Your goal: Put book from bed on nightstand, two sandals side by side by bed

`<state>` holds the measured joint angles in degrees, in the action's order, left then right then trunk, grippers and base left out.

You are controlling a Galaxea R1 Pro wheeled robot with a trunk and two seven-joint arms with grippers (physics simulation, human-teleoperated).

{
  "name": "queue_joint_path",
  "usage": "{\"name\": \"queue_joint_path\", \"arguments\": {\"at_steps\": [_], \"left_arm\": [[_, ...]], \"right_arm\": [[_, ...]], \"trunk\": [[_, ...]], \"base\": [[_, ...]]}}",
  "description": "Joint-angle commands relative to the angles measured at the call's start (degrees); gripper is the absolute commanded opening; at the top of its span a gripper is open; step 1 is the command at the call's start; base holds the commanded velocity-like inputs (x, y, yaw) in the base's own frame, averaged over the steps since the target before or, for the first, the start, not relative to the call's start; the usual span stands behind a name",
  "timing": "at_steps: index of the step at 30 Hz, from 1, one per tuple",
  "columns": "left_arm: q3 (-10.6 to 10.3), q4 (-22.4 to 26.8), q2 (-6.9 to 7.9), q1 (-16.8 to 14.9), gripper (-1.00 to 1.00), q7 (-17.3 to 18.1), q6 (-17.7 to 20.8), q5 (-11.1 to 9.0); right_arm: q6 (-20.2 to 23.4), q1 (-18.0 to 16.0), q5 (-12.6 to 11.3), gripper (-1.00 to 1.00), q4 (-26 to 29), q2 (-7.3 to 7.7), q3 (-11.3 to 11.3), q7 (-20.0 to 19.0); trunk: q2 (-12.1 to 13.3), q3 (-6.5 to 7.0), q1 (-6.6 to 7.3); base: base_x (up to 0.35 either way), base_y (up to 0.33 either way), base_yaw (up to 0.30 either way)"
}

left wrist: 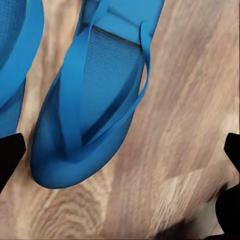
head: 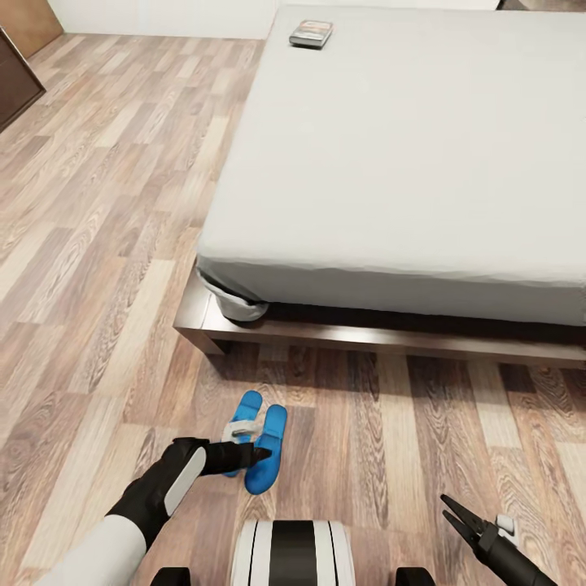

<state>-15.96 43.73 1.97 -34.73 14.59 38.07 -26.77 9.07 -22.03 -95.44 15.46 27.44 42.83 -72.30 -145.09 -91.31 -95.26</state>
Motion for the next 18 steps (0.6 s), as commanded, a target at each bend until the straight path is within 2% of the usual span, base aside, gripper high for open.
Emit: {"name": "queue_joint_path", "arguments": {"at_steps": [1, 5, 12, 18], "left_arm": [[0.68, -0.85, 0.27, -0.01, 1.00, 1.74, 0.14, -0.09], [3.69, -5.09, 0.76, 0.00, 1.00, 6.63, -0.48, -0.06], [8.91, -12.47, 1.03, 0.01, 1.00, 11.29, -4.63, -0.20], [11.85, -17.72, 1.08, 0.06, 1.00, 17.52, -7.54, -0.24]], "right_arm": [[0.60, -0.03, -0.58, 1.00, 0.02, 0.12, 0.42, -0.16], [0.60, -0.03, -0.55, 1.00, -0.13, 0.39, 0.47, -0.14], [0.60, -0.03, -0.58, 1.00, -1.07, 0.64, 0.44, -0.13], [0.57, -0.03, -0.56, 1.00, -1.57, 0.69, 0.45, 0.14]], "trunk": [[0.00, 0.20, 0.03], [0.06, 1.08, 0.14], [0.15, 2.63, 0.32], [0.23, 3.96, 0.47]], "base": [[0.000, 0.000, 0.000], [0.000, 0.000, 0.000], [0.000, 0.000, 0.000], [0.000, 0.000, 0.000]]}}
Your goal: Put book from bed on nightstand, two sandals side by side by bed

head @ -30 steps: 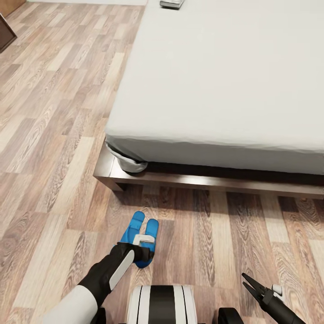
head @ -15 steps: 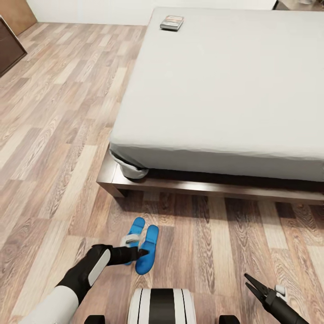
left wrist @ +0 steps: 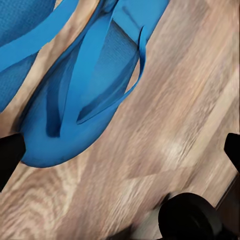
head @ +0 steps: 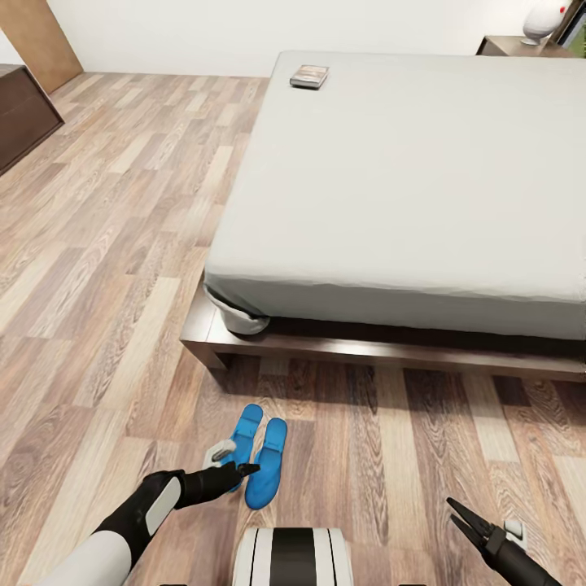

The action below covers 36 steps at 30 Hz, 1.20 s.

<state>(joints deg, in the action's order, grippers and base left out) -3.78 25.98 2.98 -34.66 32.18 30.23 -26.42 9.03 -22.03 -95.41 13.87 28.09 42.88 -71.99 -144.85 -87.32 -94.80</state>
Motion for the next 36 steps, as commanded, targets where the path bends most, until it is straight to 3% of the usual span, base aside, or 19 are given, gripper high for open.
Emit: {"name": "queue_joint_path", "arguments": {"at_steps": [1, 2, 3, 11, 17, 24, 36], "left_arm": [[-0.34, 0.02, 0.07, -0.01, 1.00, -0.07, 0.31, -0.59], [0.03, -0.75, 0.07, 0.00, 1.00, 1.27, -0.08, -0.59], [1.47, -3.64, 0.09, 0.02, 1.00, 6.14, -2.01, -0.94], [4.79, -8.50, 0.62, 0.08, 1.00, 12.06, -6.06, -3.15], [6.48, -10.75, 1.85, 0.44, 1.00, 16.54, -7.47, -6.93], [6.83, -11.37, 3.22, 0.71, 1.00, 18.95, -7.74, -8.55], [6.94, -12.08, 3.89, 0.96, 1.00, 19.68, -7.75, -8.99]], "right_arm": [[0.60, -0.03, -0.60, 1.00, 0.02, 0.04, 0.40, -0.17], [0.61, -0.03, -0.59, 1.00, -0.02, 0.04, 0.41, -0.12], [0.57, -0.03, -0.58, 1.00, -0.10, 0.09, 0.43, 0.01], [0.56, -0.03, -0.59, 1.00, -0.15, 0.07, 0.40, 0.13], [0.62, -0.03, -0.60, 1.00, -0.16, 0.04, 0.37, 0.17], [0.61, -0.03, -0.63, 1.00, -0.16, 0.03, 0.38, 0.20], [0.47, -0.03, -0.54, 1.00, -0.16, -0.28, 0.84, 0.32]], "trunk": [[0.00, 0.20, 0.03], [0.02, 0.42, 0.06], [0.03, 0.64, 0.08], [0.14, 2.41, 0.29], [0.22, 3.74, 0.45], [0.31, 5.29, 0.63], [0.47, 7.95, 0.94]], "base": [[0.000, 0.000, 0.000], [0.000, 0.000, 0.000], [0.000, 0.000, 0.000], [0.000, 0.000, 0.000], [0.000, 0.000, 0.000], [0.000, 0.000, 0.000], [0.000, 0.000, 0.000]]}}
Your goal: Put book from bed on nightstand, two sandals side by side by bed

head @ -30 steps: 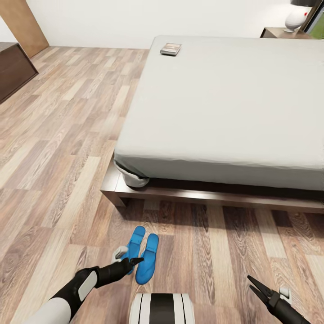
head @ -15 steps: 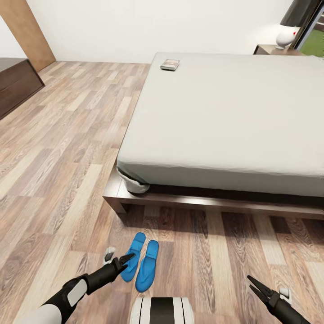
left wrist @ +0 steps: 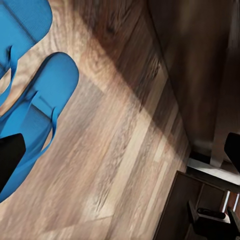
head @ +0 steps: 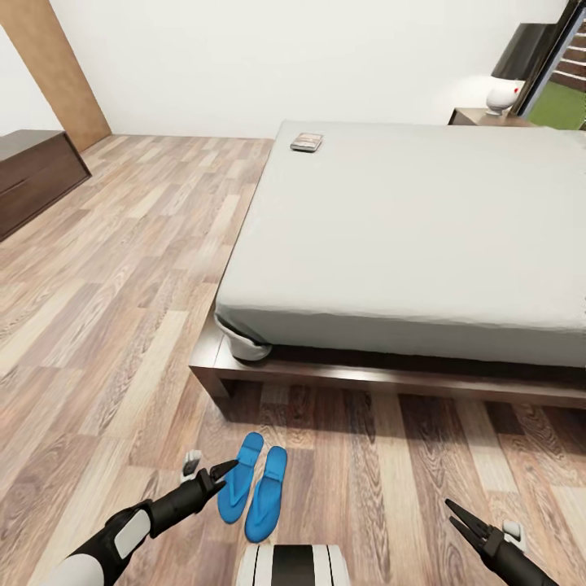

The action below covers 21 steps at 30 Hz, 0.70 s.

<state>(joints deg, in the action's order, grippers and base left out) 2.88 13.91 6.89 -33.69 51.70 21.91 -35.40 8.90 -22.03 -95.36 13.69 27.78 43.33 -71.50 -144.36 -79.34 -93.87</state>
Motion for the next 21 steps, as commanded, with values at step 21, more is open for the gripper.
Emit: {"name": "queue_joint_path", "arguments": {"at_steps": [21], "left_arm": [[0.29, -3.35, 1.22, 0.03, 1.00, -0.03, 0.61, 0.07]], "right_arm": [[0.75, -0.03, -0.12, 1.00, 0.06, -0.16, 1.33, 1.04]], "trunk": [[0.27, 4.62, 0.55]], "base": [[0.000, 0.000, 0.000]]}}
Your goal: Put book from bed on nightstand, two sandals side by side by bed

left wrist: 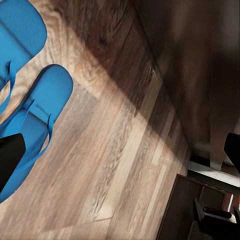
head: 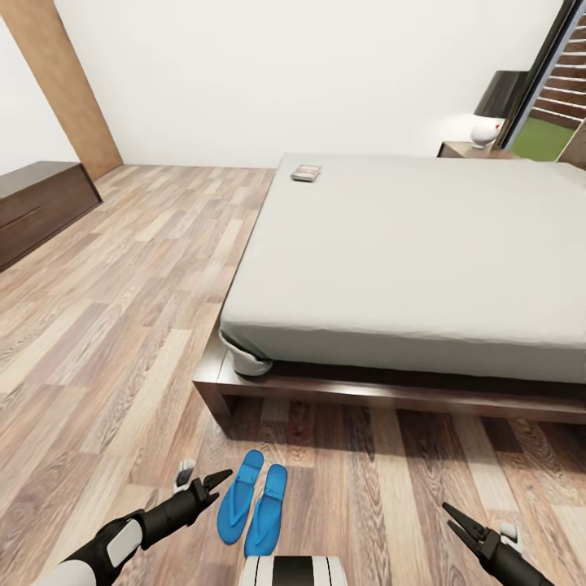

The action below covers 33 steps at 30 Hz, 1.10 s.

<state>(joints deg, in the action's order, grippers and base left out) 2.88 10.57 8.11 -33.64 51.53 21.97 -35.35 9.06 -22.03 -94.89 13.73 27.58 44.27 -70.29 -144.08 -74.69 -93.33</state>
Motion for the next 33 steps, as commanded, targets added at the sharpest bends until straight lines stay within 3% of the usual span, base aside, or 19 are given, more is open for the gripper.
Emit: {"name": "queue_joint_path", "arguments": {"at_steps": [1, 26, 33], "left_arm": [[0.29, -0.29, -0.01, -0.02, 1.00, 0.14, 0.53, 0.01], [0.30, -2.04, 0.14, -0.02, 1.00, 0.02, 0.51, 0.21], [0.27, -2.17, 0.26, -0.02, 1.00, -0.05, 0.46, 0.26]], "right_arm": [[0.60, -0.03, -0.59, 1.00, 0.03, 0.02, 0.42, -0.17], [0.60, -0.03, -0.56, 1.00, 0.07, -0.15, 0.55, -0.11], [0.56, -0.03, -0.53, 1.00, 0.07, -0.15, 0.61, -0.11]], "trunk": [[0.00, 0.19, 0.03], [0.33, 5.73, 0.68], [0.33, 5.73, 0.68]], "base": [[0.000, 0.000, 0.000], [0.000, 0.000, 0.000], [0.000, 0.000, 0.000]]}}
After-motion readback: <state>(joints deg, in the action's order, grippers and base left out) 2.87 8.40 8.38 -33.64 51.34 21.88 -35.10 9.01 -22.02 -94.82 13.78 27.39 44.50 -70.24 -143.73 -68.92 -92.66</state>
